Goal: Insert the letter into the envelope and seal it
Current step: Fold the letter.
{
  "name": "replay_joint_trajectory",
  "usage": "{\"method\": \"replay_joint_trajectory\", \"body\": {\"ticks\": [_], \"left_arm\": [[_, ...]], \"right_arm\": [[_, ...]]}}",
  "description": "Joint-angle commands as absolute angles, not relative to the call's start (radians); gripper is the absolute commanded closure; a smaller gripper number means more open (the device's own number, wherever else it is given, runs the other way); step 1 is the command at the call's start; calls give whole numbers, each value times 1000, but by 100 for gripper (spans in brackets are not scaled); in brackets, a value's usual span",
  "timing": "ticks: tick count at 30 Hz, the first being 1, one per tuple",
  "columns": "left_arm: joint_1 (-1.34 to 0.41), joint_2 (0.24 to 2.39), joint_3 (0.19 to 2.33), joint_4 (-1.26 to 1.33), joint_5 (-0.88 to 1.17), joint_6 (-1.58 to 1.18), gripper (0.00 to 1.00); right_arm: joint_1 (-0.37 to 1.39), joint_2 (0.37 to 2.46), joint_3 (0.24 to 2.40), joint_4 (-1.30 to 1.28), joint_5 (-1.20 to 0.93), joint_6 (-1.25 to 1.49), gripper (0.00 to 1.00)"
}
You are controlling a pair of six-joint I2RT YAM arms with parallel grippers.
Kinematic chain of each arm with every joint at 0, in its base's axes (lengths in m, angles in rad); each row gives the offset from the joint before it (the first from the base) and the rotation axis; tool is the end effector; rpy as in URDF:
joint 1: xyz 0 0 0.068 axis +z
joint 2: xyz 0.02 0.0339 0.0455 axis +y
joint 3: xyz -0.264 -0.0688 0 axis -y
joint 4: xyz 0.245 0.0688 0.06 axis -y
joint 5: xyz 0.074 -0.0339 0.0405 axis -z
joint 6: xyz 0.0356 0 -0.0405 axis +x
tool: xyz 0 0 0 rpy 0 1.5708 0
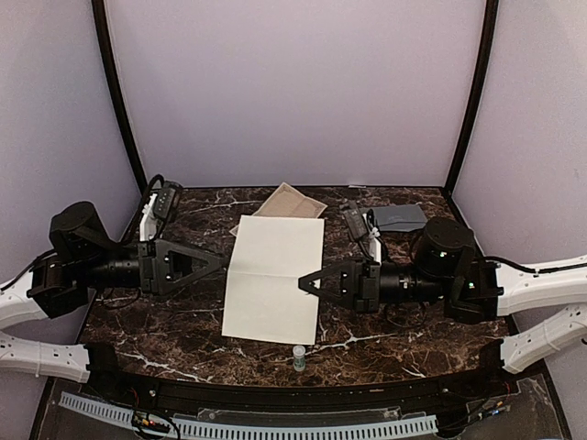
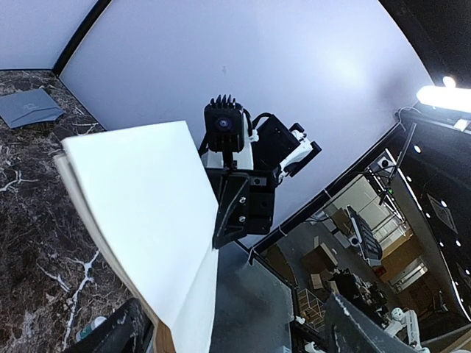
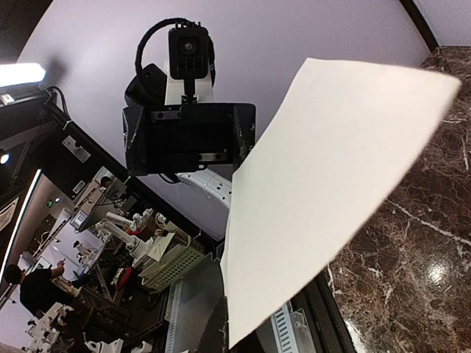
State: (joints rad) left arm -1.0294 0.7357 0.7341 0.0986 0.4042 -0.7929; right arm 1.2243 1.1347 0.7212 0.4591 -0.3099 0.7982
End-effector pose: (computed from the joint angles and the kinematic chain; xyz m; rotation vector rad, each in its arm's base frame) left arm 0.0785 -0.1577 0.3606 0.5869 1.6575 -1.7090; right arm 0.0797 0.2527 0.3142 -0.6764 1.7177 1.7672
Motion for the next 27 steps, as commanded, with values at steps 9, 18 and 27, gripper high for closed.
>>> {"method": "replay_joint_trajectory", "body": {"ticks": [9, 18, 27], "left_arm": [[-1025, 728, 657, 87, 378, -839, 11], [-1025, 801, 661, 114, 420, -850, 6], [-1025, 779, 600, 231, 440, -907, 48]], "right_arm": [[1231, 1124, 750, 473, -352, 793, 100], [1232, 1147, 764, 512, -408, 782, 100], [1232, 1153, 755, 536, -421, 785, 100]]}}
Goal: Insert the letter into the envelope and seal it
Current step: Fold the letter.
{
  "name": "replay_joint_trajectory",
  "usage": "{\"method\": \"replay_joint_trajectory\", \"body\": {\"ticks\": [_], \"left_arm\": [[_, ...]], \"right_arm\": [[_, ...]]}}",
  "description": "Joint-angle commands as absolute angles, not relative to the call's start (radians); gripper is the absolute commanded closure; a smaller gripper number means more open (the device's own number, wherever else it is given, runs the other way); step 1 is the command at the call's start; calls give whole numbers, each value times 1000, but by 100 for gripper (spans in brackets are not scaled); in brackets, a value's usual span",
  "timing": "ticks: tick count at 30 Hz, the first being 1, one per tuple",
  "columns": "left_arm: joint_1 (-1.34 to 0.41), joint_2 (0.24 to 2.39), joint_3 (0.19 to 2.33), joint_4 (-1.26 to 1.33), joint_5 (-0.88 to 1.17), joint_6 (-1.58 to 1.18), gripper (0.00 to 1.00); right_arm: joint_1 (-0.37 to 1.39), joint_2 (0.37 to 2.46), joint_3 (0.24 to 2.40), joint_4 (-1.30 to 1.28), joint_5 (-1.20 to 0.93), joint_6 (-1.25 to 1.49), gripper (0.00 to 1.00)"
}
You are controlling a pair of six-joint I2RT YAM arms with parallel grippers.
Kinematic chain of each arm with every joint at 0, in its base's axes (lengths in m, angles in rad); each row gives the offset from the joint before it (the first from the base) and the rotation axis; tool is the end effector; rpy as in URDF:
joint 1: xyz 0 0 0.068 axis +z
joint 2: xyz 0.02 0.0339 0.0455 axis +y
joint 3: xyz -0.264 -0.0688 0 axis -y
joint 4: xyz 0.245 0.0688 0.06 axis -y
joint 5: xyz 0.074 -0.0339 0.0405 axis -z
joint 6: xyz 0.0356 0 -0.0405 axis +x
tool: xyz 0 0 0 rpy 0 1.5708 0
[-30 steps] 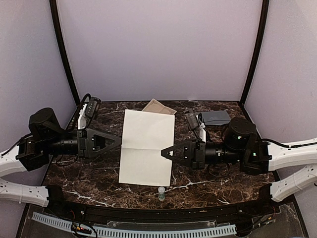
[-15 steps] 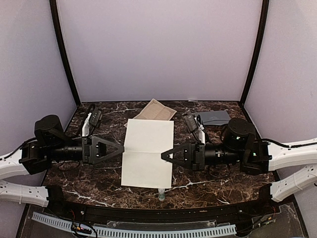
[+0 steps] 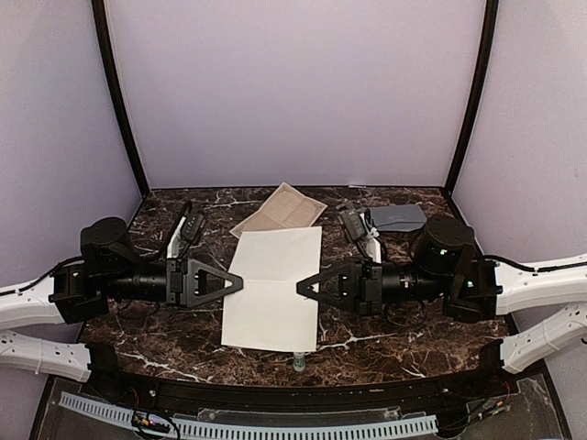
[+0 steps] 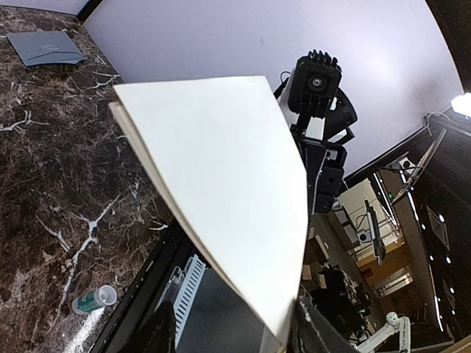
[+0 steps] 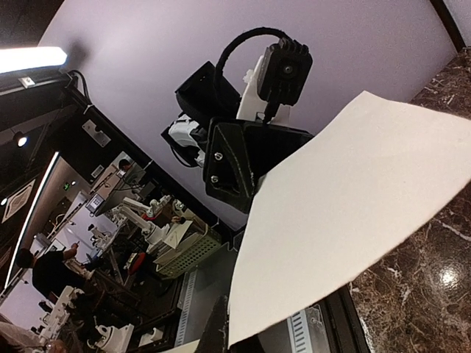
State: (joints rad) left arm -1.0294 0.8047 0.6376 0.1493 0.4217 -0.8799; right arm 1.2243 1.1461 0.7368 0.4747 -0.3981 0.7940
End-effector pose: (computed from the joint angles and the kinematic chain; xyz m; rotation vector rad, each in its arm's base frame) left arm 0.0880 -0.1746 0.3203 0.5334 1.8412 -1.7360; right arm 0.0775 0.2553 0.3186 -0.7668 1.6841 1.8290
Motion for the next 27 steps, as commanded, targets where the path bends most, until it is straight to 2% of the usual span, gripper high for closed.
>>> {"method": "replay_joint_trajectory", "body": {"ticks": [1, 4, 7, 10, 12, 13, 16, 20, 22, 23, 25, 27], "left_arm": [[-1025, 772, 595, 232, 437, -909, 48], [-1025, 755, 584, 238, 435, -917, 51], [-1025, 749, 575, 245, 435, -923, 45], [-1025, 746, 564, 274, 441, -936, 44], [-1025, 746, 557, 295, 444, -942, 52], [-1025, 744, 556, 299, 444, -943, 61], [-1025, 739, 551, 314, 450, -943, 79], [-1025, 719, 543, 322, 448, -946, 95], [-1025, 706, 538, 320, 442, -949, 100], [-1025, 696, 534, 316, 436, -949, 100], [-1025, 685, 529, 308, 426, -950, 100], [-1025, 674, 522, 304, 415, -952, 100]], "right_arm": [[1233, 1155, 755, 537, -423, 786, 100], [1233, 1158, 752, 549, -435, 788, 100], [1233, 1162, 752, 562, -446, 788, 100], [1234, 1169, 756, 560, -450, 788, 100], [1233, 1175, 756, 557, -450, 788, 100], [1234, 1179, 756, 558, -449, 789, 100], [1235, 1184, 755, 560, -448, 792, 100], [1234, 1177, 750, 550, -438, 790, 100], [1235, 1166, 745, 545, -424, 790, 100], [1234, 1163, 741, 545, -416, 792, 94], [1234, 1152, 732, 546, -401, 797, 73], [1234, 1141, 719, 556, -391, 805, 61]]}}
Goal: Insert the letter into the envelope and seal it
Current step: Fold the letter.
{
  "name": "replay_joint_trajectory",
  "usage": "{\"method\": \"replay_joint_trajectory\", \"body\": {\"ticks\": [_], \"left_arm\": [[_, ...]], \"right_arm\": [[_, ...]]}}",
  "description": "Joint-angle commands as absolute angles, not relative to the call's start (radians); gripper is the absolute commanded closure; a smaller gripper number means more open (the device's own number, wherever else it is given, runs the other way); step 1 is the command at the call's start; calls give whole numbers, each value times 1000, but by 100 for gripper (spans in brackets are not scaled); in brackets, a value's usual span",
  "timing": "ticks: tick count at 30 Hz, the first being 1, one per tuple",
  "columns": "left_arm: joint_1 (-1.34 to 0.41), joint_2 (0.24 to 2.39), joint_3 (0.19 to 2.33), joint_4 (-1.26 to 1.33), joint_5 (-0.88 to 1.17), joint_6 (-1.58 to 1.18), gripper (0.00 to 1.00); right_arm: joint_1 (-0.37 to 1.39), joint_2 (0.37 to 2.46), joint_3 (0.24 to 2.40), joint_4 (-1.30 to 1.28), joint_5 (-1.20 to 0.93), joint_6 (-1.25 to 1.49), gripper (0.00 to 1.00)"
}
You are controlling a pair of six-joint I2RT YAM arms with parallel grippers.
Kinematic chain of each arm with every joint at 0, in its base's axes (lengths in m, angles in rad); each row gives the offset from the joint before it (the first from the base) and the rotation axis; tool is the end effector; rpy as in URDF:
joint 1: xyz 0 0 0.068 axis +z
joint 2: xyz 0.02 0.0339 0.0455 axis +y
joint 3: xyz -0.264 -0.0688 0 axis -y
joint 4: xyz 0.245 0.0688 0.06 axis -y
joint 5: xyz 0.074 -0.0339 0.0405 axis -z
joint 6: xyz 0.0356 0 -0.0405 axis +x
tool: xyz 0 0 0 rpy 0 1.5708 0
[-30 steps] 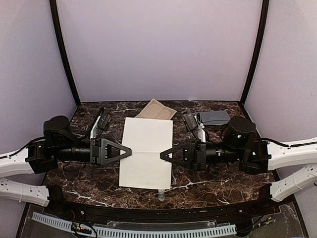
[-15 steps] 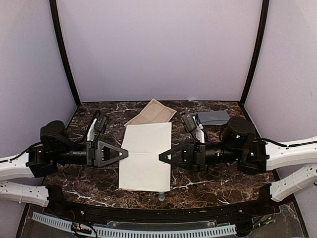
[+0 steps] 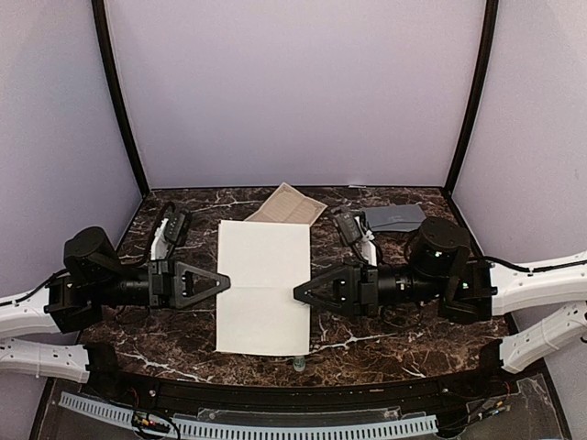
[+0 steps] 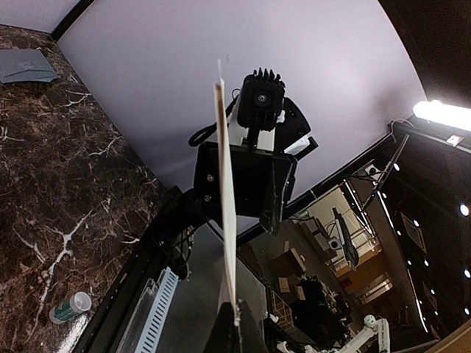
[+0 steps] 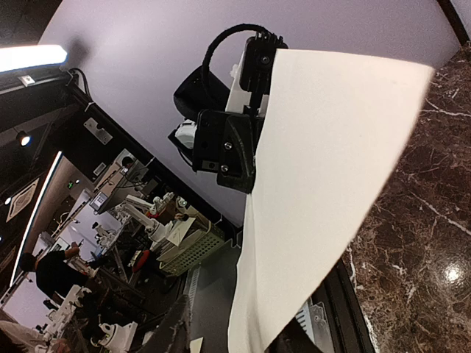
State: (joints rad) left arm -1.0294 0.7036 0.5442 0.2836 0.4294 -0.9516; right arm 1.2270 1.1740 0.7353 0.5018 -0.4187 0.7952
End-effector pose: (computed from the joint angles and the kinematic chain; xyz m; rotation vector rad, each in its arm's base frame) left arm 0.0778 -0.1582 0.3178 0.4944 1.7128 -1.8462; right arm 0.0779 0.2606 0.3140 -0.7902 1.6851 1.8433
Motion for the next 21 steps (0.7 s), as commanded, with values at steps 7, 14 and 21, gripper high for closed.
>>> {"method": "replay_joint_trajectory", "body": {"ticks": [7, 14, 21], "left_arm": [[-1025, 642, 510, 317, 380, -949, 100], [-1025, 634, 512, 336, 369, -945, 100], [-1025, 646, 513, 352, 383, -940, 100]], "right_arm": [[1244, 1129, 698, 540, -348, 822, 52], [1254, 1166, 689, 542, -343, 830, 49], [1265, 1205, 717, 549, -372, 818, 57]]}}
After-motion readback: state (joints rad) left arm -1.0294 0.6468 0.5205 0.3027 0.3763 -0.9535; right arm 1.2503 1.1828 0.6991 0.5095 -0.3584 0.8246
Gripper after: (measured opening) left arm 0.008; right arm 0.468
